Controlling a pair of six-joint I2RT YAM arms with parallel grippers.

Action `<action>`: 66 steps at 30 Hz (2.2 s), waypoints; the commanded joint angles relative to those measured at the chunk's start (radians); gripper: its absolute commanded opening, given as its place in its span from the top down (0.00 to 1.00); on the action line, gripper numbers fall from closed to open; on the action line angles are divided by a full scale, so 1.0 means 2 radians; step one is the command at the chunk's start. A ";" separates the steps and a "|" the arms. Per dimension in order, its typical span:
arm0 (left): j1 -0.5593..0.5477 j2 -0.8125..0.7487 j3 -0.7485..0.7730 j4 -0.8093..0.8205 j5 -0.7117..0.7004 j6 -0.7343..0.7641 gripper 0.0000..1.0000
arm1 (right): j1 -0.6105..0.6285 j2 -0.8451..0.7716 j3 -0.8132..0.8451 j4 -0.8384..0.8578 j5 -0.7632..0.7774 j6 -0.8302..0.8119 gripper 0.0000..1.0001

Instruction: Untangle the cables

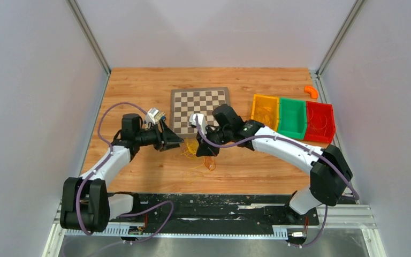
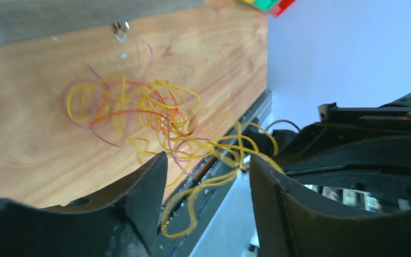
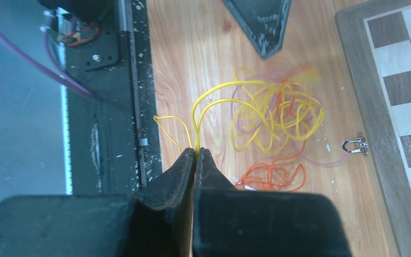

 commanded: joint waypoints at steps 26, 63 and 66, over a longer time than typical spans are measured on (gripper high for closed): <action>-0.150 -0.096 0.059 0.127 0.022 0.404 0.33 | -0.028 -0.009 0.271 -0.137 -0.170 0.004 1.00; -0.016 -0.080 0.009 -0.106 0.004 0.569 0.62 | -0.336 -0.108 0.415 0.003 -0.094 0.197 1.00; -0.040 -0.099 0.021 -0.075 0.019 0.552 0.34 | -0.336 -0.126 0.353 0.005 -0.132 0.212 1.00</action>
